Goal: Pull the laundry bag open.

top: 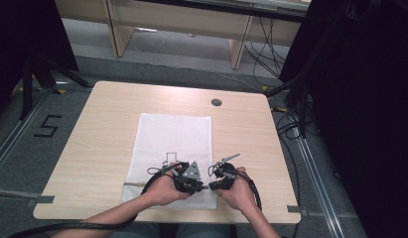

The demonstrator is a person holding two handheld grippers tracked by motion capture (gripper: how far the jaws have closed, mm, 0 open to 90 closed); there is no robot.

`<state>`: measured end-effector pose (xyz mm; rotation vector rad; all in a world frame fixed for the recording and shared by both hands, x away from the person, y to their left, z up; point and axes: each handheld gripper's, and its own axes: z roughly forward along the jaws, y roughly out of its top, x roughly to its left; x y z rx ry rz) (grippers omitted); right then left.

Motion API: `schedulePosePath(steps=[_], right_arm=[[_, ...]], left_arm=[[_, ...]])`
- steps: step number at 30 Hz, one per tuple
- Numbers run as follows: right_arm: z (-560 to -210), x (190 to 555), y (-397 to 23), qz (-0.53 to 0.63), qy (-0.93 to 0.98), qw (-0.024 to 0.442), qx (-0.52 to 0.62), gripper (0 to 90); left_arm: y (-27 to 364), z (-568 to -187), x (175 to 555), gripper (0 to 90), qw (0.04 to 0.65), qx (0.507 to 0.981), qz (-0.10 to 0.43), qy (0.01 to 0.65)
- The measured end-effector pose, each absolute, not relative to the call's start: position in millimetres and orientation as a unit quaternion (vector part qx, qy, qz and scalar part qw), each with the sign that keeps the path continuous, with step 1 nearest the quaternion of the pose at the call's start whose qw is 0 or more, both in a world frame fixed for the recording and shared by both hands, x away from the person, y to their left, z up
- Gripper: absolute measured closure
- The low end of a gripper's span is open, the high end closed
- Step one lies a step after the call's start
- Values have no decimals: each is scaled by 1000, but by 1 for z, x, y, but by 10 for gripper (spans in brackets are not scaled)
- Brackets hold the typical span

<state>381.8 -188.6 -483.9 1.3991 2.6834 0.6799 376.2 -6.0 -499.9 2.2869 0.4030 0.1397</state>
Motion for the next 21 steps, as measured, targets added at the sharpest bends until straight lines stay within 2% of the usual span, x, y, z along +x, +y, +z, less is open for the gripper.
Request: schedulePosePath(steps=[11, 13, 21], right_arm=[[-484, 381, -188, 218, 866, 22, 449, 900], [-484, 381, -188, 218, 866, 22, 449, 900], [-484, 381, -188, 219, 865, 23, 451, 900]], left_arm=[[-3, -499, 376, 817, 398, 902, 57, 158], [-1, -497, 378, 817, 381, 912, 59, 140], [-3, -499, 375, 817, 400, 901, 55, 159]])
